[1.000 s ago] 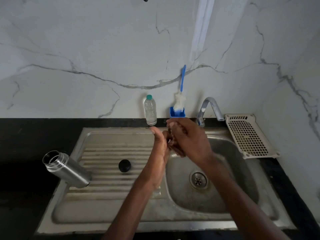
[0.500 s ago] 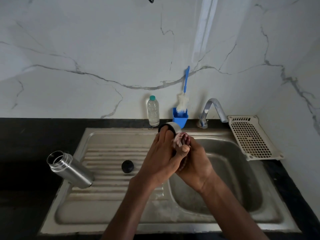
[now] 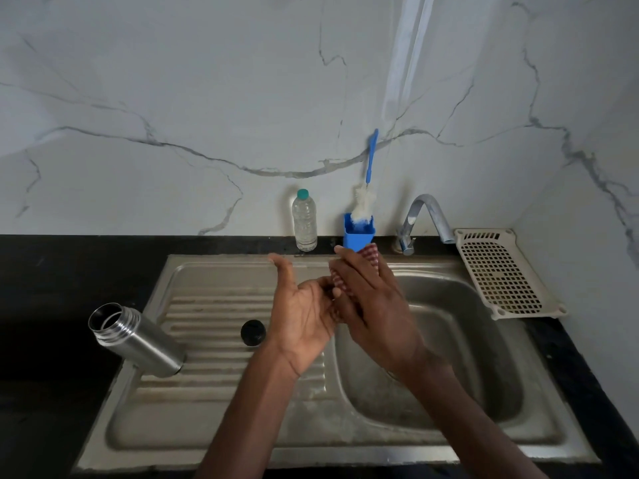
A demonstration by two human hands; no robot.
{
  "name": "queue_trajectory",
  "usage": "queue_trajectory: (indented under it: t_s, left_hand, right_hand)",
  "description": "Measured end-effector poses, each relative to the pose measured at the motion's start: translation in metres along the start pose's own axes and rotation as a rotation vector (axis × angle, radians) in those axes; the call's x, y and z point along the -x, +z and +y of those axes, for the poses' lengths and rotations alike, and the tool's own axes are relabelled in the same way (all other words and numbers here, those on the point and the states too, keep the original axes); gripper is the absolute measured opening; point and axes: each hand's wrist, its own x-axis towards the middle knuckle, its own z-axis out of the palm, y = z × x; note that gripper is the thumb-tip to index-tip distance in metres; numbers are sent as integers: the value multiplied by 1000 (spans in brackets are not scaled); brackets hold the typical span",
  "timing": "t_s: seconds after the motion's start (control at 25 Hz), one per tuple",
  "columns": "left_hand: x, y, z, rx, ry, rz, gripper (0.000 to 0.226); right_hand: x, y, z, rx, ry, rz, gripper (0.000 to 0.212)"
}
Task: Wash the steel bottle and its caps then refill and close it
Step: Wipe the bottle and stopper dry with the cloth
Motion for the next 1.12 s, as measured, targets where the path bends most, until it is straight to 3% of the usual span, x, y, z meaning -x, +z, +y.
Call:
queue_trajectory:
  t_s: [0.08,0.16,0.24,0.32,0.4,0.48,0.56,0.68,0.8,0.88,0.96,1.04,1.12]
  left_hand:
    - [0,6,-3,-271,47,3,118]
    - [3,15,-10,-495,128,-19,107]
    - [6,23,-12,-509,157,-2,103]
    - [5,20,-5,-365,146,22,109]
    - [3,15,4,-213,138,48,112]
    - [3,14,1,-241,145,69,109]
    - [3,20,-9,-312,181,129,99]
    - [4,24,-14,-286,228,138,98]
    - [6,26,-12,-139,249,62,103]
    - [5,27,-11,-37,262,35,104]
    - [2,29,-9,-44,269,55,103]
    - [2,32,-8,-140,278,74,101]
    - [5,34,-11,-264,299,91,94]
  right_hand:
    - [-13,-4,-3,63,64,36,26]
    - [-41,-20,-1,-104,349,-48,29]
    - [-62,-35,4,-278,583,-181,34]
    - [-56,-33,1,-159,404,-137,20]
    - [-27,-18,-7,86,57,3,30]
    - [-9,-5,-6,34,-50,117,36]
    - [-13,-7,-4,-181,160,174,30]
    - [-38,-16,-6,-552,576,93,19]
    - [-48,-32,-1,-1070,942,-75,44]
    - [-39,-31,-10,-1373,1046,-61,51]
    - [-26,-18,-25,-1345,872,164,38]
    - [-11,-7,-32,-798,438,314,26]
    - [-8,-6,-23,-290,141,259,25]
